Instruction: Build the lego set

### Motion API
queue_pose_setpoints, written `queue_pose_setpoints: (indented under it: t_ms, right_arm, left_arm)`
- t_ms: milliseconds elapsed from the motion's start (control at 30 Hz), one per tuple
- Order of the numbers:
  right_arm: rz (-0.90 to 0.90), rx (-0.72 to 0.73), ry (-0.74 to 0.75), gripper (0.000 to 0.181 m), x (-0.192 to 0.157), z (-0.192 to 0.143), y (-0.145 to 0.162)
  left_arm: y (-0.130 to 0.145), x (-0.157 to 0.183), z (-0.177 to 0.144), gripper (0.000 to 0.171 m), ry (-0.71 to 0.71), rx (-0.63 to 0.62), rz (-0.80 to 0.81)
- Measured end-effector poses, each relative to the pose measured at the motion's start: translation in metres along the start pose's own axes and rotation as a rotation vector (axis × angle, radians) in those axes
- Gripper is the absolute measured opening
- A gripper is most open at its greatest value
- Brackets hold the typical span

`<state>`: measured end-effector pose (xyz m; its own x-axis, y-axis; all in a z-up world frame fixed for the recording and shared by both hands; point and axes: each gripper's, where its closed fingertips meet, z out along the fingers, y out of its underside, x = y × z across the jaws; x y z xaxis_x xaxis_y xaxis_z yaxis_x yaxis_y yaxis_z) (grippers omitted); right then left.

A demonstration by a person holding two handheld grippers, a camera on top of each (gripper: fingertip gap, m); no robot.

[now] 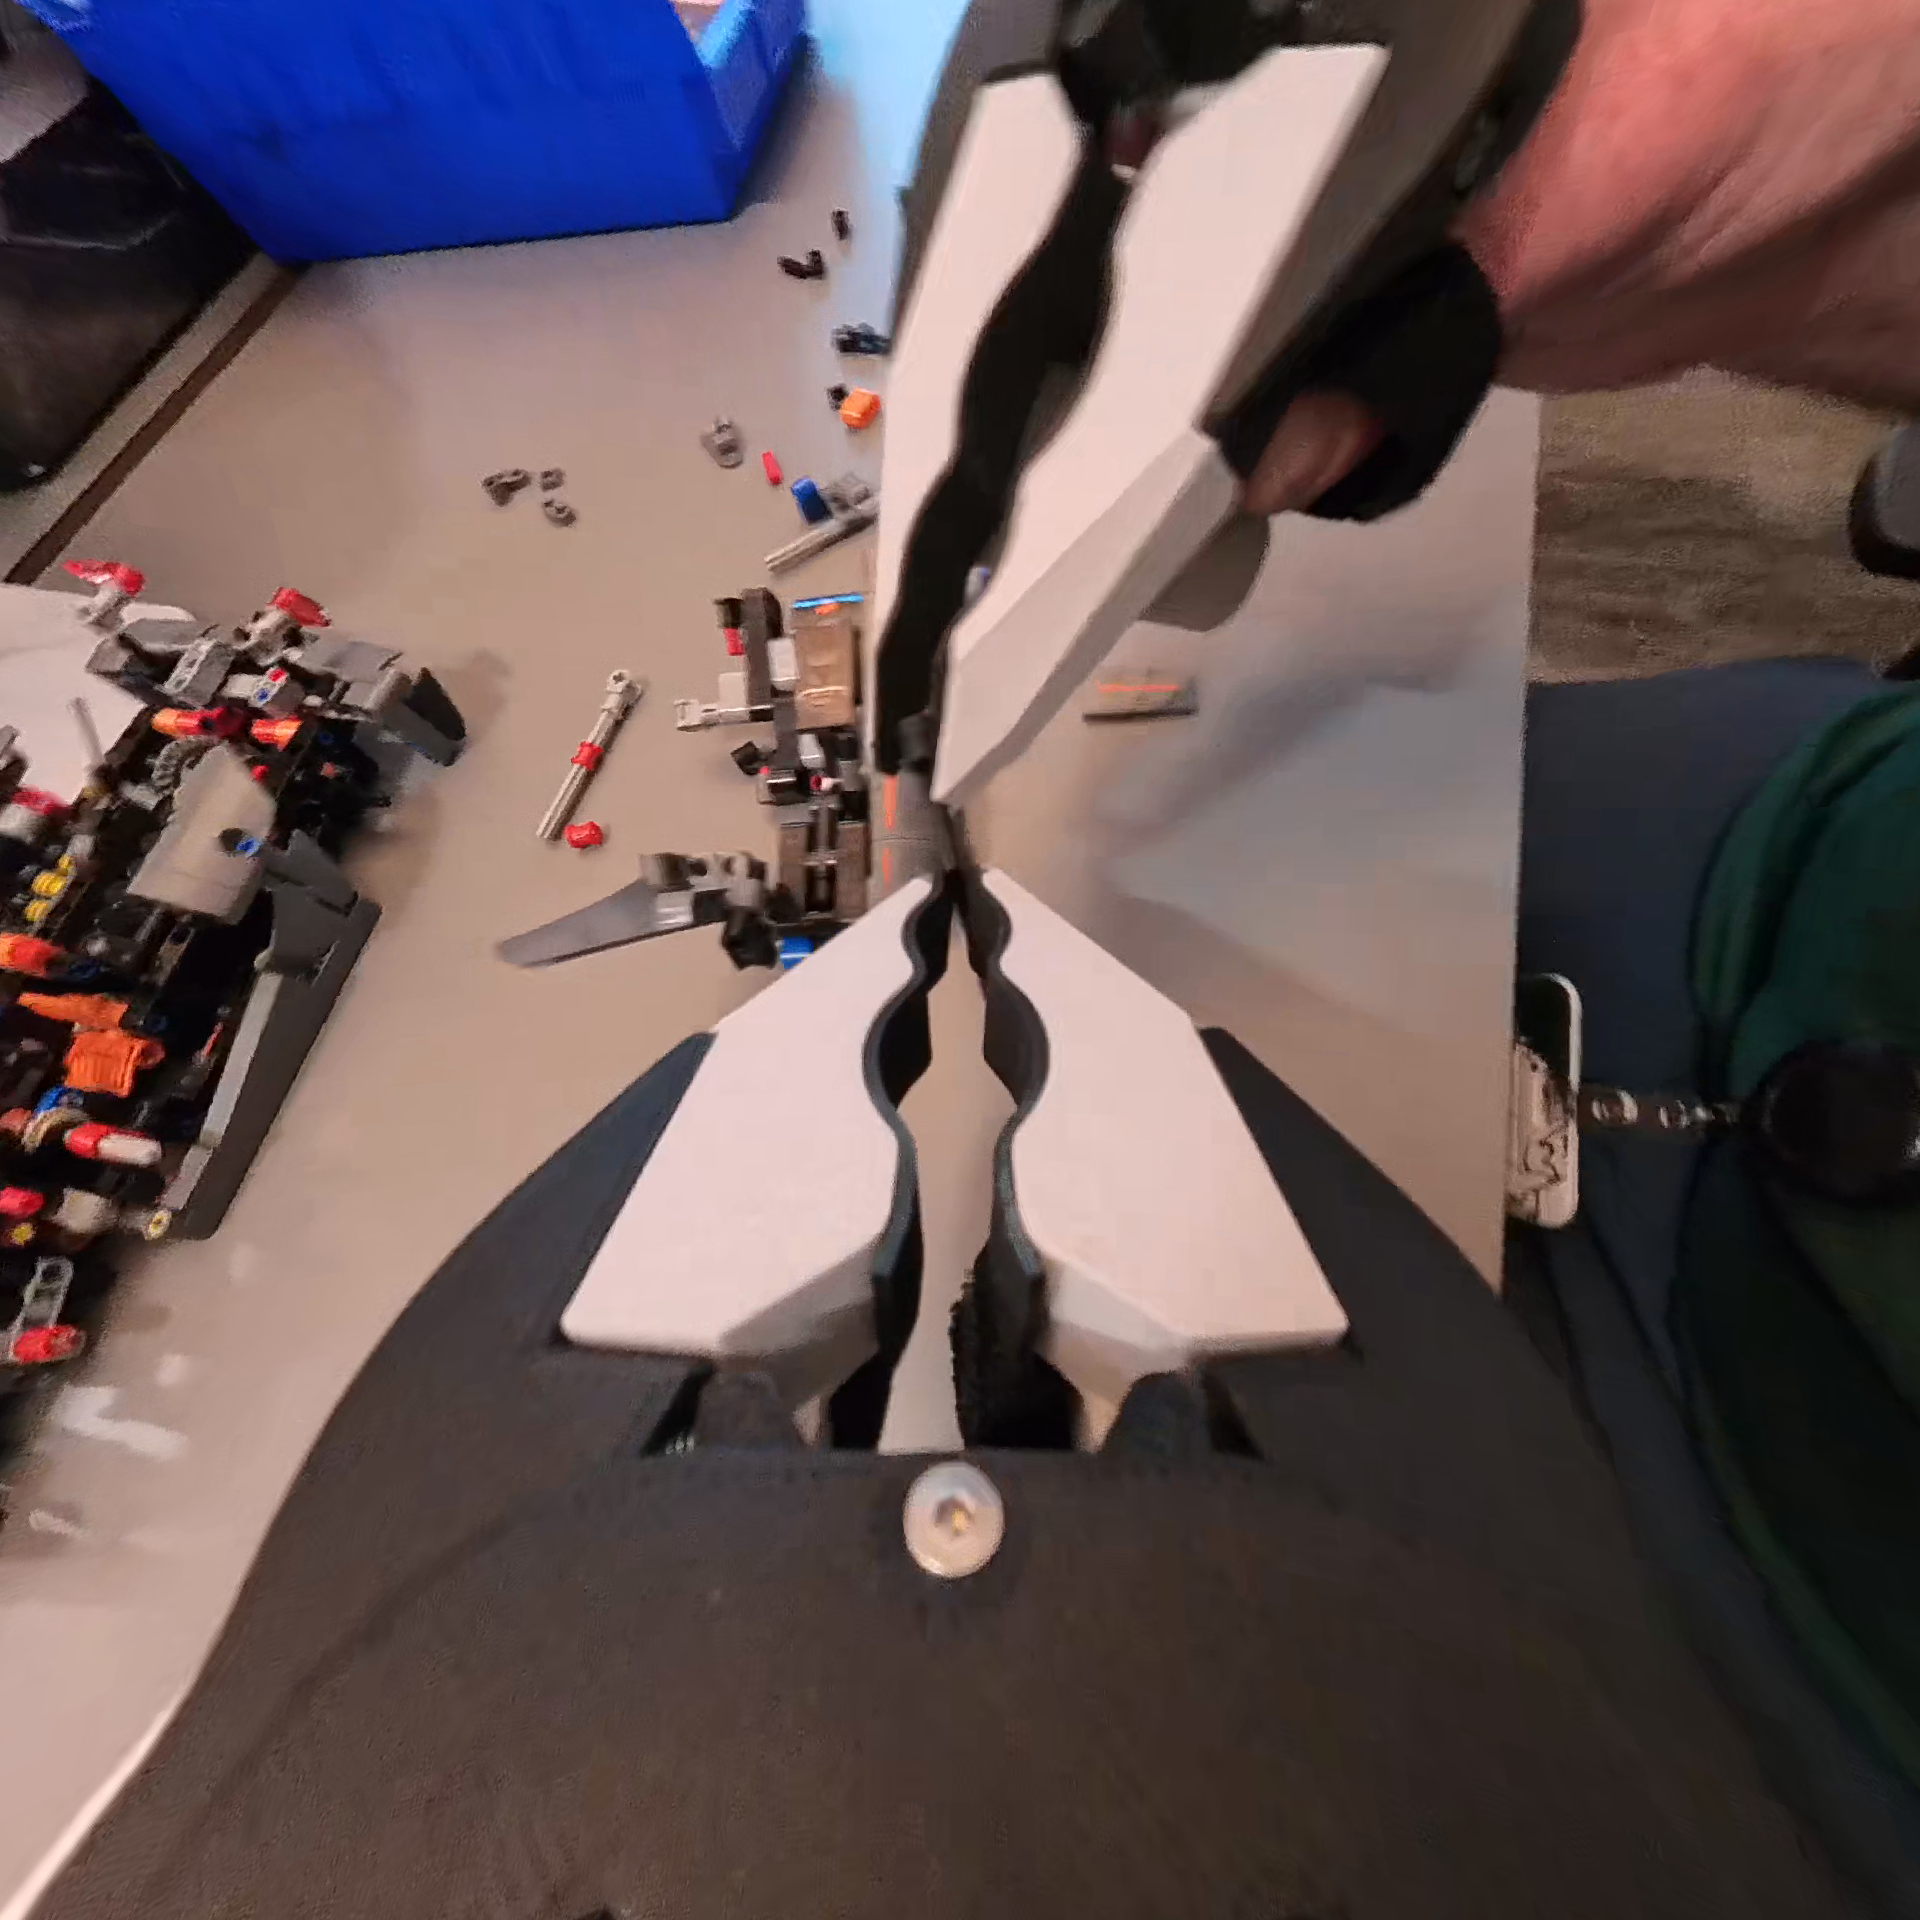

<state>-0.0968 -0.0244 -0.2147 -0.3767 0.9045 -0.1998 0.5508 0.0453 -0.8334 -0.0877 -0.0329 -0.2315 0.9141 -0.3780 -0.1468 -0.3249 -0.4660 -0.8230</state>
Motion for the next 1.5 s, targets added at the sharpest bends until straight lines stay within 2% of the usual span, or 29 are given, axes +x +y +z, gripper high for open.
queue_pose_setpoints:
  t_ms: [33, 67, 133, 267, 367, 500, 667, 833, 967, 1100, 1200, 1267, 1333, 1367, 1433, 1467, 1500]
  right_arm:
    - [-0.010, 0.013, 0.052, 0.033, 0.005, -0.002, -0.004]
    - [-0.038, 0.022, 0.103, 0.037, 0.008, -0.005, -0.006]
    - [-0.142, 0.046, 0.185, 0.033, 0.003, -0.010, -0.010]
    - [-0.332, 0.047, 0.334, 0.035, -0.015, -0.009, -0.005]
    - [-0.447, 0.024, 0.489, 0.037, -0.012, -0.007, -0.001]
    - [-0.539, 0.035, 0.632, 0.019, -0.006, -0.020, -0.008]
    - [-0.682, 0.003, 0.731, 0.016, -0.005, -0.028, -0.010]
    - [-0.939, -0.002, 0.819, 0.018, -0.011, -0.032, -0.013]
    - [-1.043, -0.014, 0.819, 0.005, -0.014, -0.036, -0.013]
    - [-1.028, -0.001, 0.792, 0.000, -0.015, -0.043, -0.013]
    - [-0.902, 0.028, 0.730, 0.000, -0.013, -0.048, -0.008]
    - [-0.771, 0.058, 0.676, 0.000, -0.009, -0.053, -0.002]
    - [-0.657, 0.078, 0.638, 0.000, -0.003, -0.058, 0.005]
    - [-0.612, 0.081, 0.619, 0.000, -0.001, -0.059, 0.010]
    - [-0.559, 0.083, 0.595, 0.000, 0.002, -0.058, 0.018]
    - [-0.540, 0.080, 0.585, 0.000, 0.003, -0.056, 0.021]
    - [-0.525, 0.072, 0.582, 0.000, 0.005, -0.055, 0.025]
  left_arm:
    - [-0.003, -0.005, -0.002, 0.000, -0.013, 0.025, -0.045]
    - [-0.007, -0.007, -0.004, 0.000, 0.000, 0.065, -0.107]
    - [-0.018, -0.012, -0.009, 0.000, 0.027, 0.154, -0.240]
    - [-0.031, -0.015, -0.012, 0.000, 0.080, 0.272, -0.437]
    - [-0.039, -0.011, -0.009, 0.000, 0.139, 0.340, -0.579]
    - [-0.050, -0.009, -0.011, 0.000, 0.196, 0.441, -0.749]
    - [-0.055, -0.004, -0.010, 0.000, 0.302, 0.547, -0.995]
    - [-0.058, 0.003, -0.012, 0.000, 0.420, 0.613, -1.188]
    - [-0.059, 0.009, -0.012, 0.000, 0.451, 0.626, -1.263]
    - [-0.066, 0.013, -0.015, 0.003, 0.471, 0.657, -1.275]
    - [-0.065, 0.019, -0.020, 0.012, 0.374, 0.615, -1.152]
    - [-0.060, 0.016, -0.034, 0.017, 0.239, 0.575, -0.955]
    - [-0.056, -0.010, -0.060, 0.029, 0.097, 0.587, -0.798]
    - [-0.051, -0.025, -0.070, 0.032, 0.011, 0.551, -0.678]
    - [-0.033, -0.052, -0.071, 0.035, -0.106, 0.404, -0.459]
    - [-0.025, -0.060, -0.066, 0.037, -0.112, 0.329, -0.392]
    - [-0.025, -0.065, -0.063, 0.037, -0.098, 0.304, -0.357]
